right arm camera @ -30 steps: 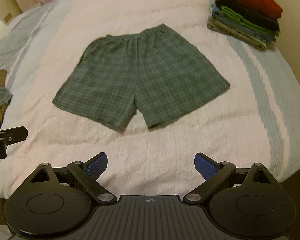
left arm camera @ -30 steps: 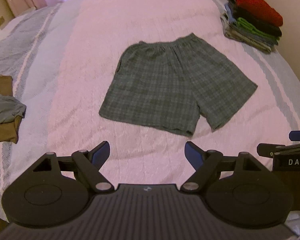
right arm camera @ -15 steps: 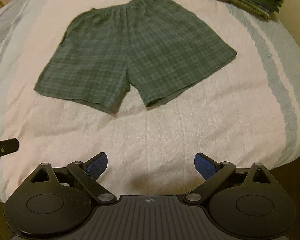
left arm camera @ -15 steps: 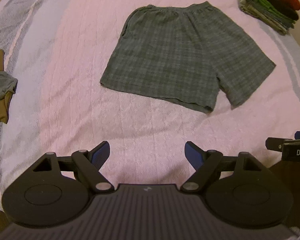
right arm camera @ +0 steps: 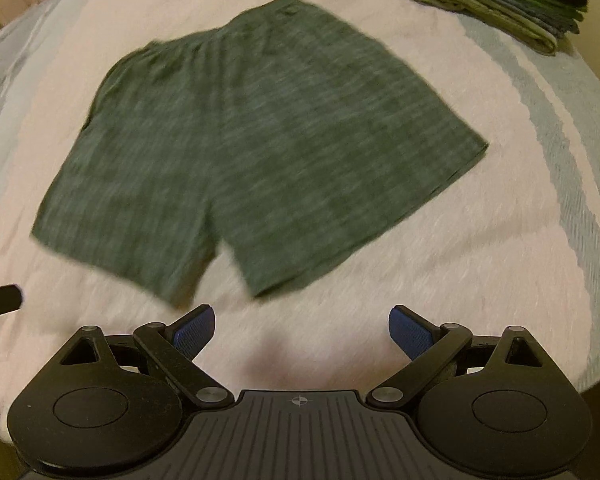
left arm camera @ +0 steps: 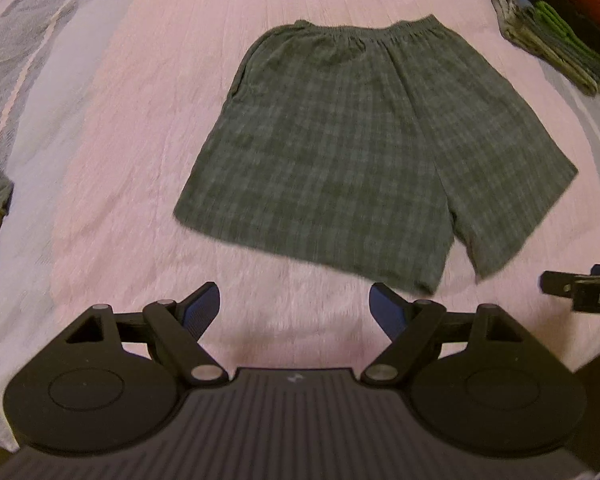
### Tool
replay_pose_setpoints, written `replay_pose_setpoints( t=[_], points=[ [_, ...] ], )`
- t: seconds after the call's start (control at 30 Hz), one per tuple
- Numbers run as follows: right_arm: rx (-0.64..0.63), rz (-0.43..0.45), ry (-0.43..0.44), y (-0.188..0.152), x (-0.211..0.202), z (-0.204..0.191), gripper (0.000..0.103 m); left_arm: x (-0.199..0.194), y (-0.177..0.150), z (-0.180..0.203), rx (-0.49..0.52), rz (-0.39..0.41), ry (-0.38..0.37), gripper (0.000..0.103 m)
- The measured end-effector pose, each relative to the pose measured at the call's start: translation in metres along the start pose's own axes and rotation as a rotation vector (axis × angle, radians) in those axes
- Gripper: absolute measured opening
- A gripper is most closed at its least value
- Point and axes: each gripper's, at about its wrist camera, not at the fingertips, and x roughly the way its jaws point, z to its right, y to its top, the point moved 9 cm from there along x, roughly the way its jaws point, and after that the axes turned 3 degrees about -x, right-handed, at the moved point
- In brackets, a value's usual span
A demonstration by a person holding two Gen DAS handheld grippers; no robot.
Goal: Fold clothes
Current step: 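Lower both open tools toward the plaid shorts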
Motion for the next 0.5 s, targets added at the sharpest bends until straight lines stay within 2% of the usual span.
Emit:
replay_pose_setpoints(
  t=[0.17, 0.27, 0.4, 0.5],
  points=[
    [0.123, 0.092, 0.029, 0.037, 0.019, 0.061, 0.096, 0.031, 0.024, -0.003, -0.027, 0.02, -0.017, 0.079],
    [0.19, 0.157, 0.075, 0.062, 0.027, 0.095, 0.096, 0.047, 0.037, -0.002, -0.052, 0.023, -0.043, 0.079],
    [0.19, 0.277, 0.149, 0.099, 0.033, 0.128, 0.096, 0.065, 0.054, 0.002, -0.084, 0.039, -0.103, 0.078],
    [0.124, 0.337, 0.172, 0.121, 0.042, 0.139, 0.096, 0.079, 0.065, 0.005, -0.104, 0.046, -0.132, 0.077]
  ],
)
